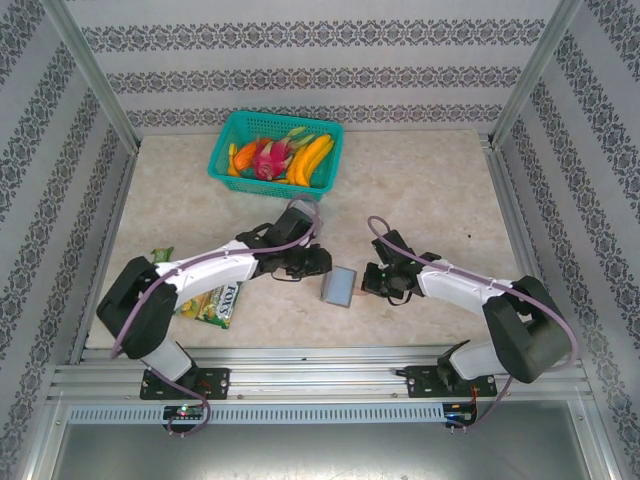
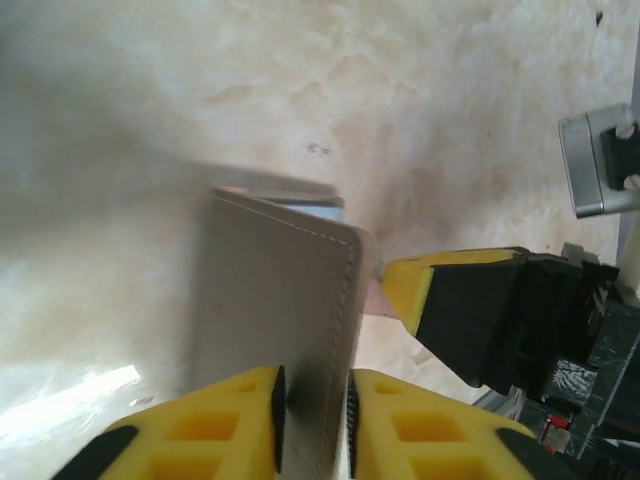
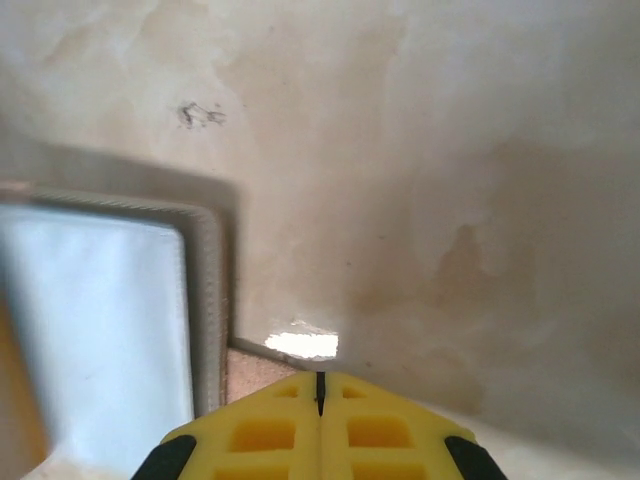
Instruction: Put the credit cards into the card holder
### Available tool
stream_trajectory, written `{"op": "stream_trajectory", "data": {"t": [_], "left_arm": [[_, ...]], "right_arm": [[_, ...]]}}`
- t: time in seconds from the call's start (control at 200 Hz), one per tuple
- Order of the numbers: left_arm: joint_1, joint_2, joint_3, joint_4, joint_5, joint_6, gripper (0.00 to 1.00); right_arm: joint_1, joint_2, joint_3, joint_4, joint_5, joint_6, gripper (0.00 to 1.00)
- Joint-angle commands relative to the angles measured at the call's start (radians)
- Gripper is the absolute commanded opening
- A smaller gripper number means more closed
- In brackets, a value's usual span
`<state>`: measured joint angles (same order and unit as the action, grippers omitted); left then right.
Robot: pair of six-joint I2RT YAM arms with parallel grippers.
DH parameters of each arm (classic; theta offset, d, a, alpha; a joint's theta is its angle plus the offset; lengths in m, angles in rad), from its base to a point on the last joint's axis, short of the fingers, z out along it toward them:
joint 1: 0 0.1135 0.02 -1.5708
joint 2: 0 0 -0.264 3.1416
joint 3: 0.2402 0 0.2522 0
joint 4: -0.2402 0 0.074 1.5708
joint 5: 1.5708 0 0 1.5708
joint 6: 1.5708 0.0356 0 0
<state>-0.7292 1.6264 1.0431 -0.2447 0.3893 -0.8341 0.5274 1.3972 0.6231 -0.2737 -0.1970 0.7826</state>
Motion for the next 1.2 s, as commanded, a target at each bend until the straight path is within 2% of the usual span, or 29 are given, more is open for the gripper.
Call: {"op": "stream_trajectory", "data": {"t": [0.0, 0.08, 0.35, 0.425, 0.46, 0.689, 0.854, 1.034, 1.194], "left_arm": [[-0.046, 0.066, 0.080, -0.046, 0.051, 0.039, 0.32], [-0.066, 0.115, 0.114, -0.048, 0.067, 0.044, 0.37], [-0.072, 0.166, 0.090, 0.005, 0.061, -0.012, 0.34], [-0.065, 0.199, 0.099, 0.011, 0.105, -0.014, 0.34], [-0.063, 0.219, 0.111, 0.005, 0.120, -0.015, 0.31], [-0.055, 0.259, 0.054, 0.020, 0.047, -0.086, 0.18], [-0.055, 0.235, 0.007, 0.058, 0.023, -0.115, 0.16], [-0.055, 0.187, -0.017, 0.082, 0.010, -0.106, 0.19], [-0.055, 0.098, -0.055, 0.046, -0.082, -0.082, 0.26]], "right_arm": [[-0.010, -0.020, -0.026, 0.063, -0.061, 0.022, 0.00], [-0.012, -0.024, -0.031, 0.068, -0.063, 0.033, 0.01], [-0.019, -0.081, -0.059, 0.092, -0.054, 0.066, 0.05], [-0.021, -0.091, -0.056, 0.087, -0.057, 0.067, 0.07], [-0.023, -0.094, -0.054, 0.089, -0.062, 0.067, 0.07], [-0.024, -0.091, -0.048, 0.129, -0.093, 0.091, 0.08], [-0.020, -0.035, -0.014, 0.170, -0.164, 0.093, 0.10], [0.000, 0.080, 0.045, 0.180, -0.213, 0.092, 0.11], [0.016, 0.143, 0.080, 0.123, -0.169, 0.083, 0.13]]}}
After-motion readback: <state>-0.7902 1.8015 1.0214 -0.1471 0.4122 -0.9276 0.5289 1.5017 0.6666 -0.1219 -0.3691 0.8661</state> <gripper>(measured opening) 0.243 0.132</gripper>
